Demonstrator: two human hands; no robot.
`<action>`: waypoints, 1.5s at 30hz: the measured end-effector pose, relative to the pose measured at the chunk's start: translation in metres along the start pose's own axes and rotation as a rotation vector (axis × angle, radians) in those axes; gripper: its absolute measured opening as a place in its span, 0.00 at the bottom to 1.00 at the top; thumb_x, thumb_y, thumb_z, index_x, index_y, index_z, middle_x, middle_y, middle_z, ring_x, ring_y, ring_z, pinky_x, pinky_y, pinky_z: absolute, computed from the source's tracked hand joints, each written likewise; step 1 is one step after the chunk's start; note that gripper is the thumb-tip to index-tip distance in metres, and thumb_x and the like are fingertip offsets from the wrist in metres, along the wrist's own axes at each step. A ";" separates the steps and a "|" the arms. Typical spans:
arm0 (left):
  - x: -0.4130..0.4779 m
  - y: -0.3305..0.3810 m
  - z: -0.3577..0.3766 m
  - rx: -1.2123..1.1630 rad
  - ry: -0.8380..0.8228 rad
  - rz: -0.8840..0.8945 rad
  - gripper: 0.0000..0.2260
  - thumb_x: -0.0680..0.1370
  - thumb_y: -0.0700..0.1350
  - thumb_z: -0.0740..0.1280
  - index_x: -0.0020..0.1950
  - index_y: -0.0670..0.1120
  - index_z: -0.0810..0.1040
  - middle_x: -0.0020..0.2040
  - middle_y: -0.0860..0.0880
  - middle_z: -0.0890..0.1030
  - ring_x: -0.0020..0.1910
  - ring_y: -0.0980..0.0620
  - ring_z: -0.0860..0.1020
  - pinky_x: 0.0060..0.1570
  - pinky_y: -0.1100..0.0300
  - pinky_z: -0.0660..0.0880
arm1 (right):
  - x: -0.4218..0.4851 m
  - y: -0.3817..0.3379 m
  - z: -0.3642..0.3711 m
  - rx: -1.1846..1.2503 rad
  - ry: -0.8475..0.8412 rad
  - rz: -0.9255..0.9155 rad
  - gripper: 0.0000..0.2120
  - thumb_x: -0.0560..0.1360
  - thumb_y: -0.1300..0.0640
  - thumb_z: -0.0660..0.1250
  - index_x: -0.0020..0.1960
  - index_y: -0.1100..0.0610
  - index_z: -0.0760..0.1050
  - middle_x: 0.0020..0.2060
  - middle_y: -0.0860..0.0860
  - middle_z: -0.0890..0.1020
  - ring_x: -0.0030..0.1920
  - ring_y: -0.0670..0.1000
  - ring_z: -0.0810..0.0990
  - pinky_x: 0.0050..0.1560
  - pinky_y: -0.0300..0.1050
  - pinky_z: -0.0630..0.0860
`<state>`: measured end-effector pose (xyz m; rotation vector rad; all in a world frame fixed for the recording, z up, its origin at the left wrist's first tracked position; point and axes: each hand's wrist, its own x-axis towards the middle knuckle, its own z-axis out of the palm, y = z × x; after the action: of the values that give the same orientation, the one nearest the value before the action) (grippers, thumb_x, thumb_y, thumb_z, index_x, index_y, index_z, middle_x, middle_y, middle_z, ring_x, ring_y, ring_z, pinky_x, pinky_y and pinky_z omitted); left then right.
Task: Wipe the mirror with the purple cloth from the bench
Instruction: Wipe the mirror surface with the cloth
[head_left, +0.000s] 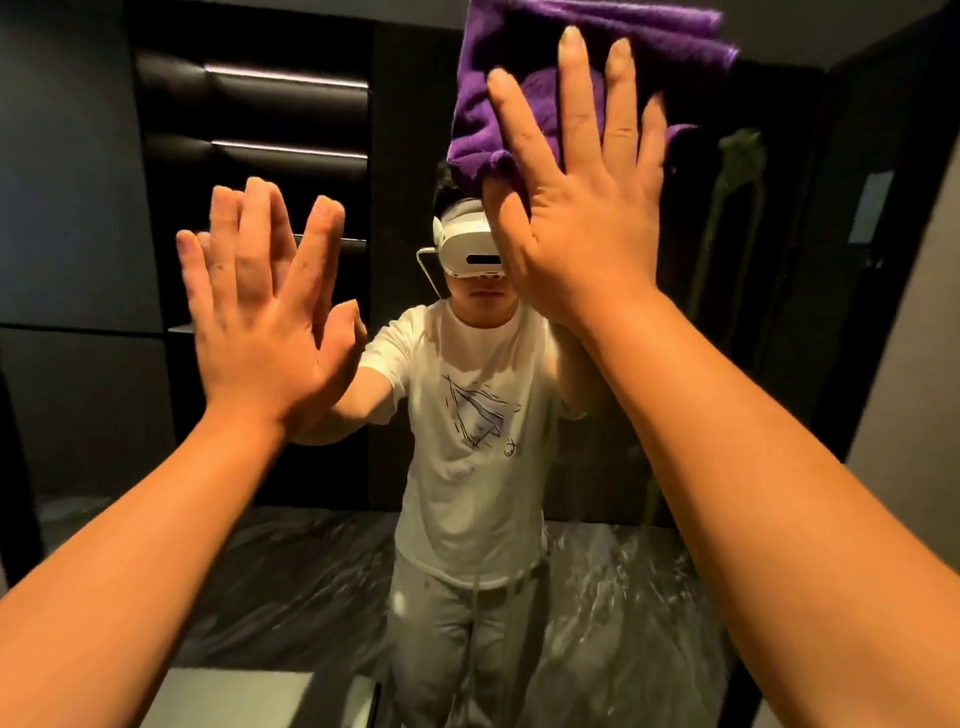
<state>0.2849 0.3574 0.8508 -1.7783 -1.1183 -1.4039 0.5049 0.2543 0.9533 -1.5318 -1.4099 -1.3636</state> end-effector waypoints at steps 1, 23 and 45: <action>-0.004 0.000 0.000 0.001 -0.006 -0.004 0.31 0.81 0.60 0.53 0.84 0.56 0.51 0.84 0.37 0.50 0.83 0.34 0.47 0.79 0.38 0.39 | -0.015 -0.004 0.002 0.003 -0.016 -0.003 0.28 0.81 0.39 0.49 0.80 0.41 0.51 0.81 0.57 0.52 0.80 0.64 0.48 0.79 0.64 0.47; -0.104 0.007 0.025 0.035 -0.013 -0.009 0.30 0.83 0.58 0.51 0.84 0.55 0.49 0.84 0.36 0.50 0.83 0.32 0.49 0.79 0.36 0.43 | -0.278 -0.045 0.055 0.087 -0.242 -0.033 0.33 0.74 0.37 0.57 0.78 0.40 0.55 0.81 0.57 0.50 0.80 0.65 0.46 0.76 0.67 0.44; -0.303 -0.013 0.074 0.048 -0.016 -0.285 0.32 0.81 0.63 0.45 0.81 0.51 0.62 0.83 0.44 0.59 0.83 0.43 0.56 0.81 0.51 0.50 | -0.453 -0.101 0.112 0.064 -0.132 -0.103 0.31 0.79 0.38 0.52 0.80 0.38 0.49 0.82 0.56 0.50 0.80 0.64 0.46 0.77 0.66 0.43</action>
<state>0.2821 0.3517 0.5392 -1.6471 -1.4459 -1.5123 0.4892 0.2478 0.4765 -1.5508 -1.6179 -1.2833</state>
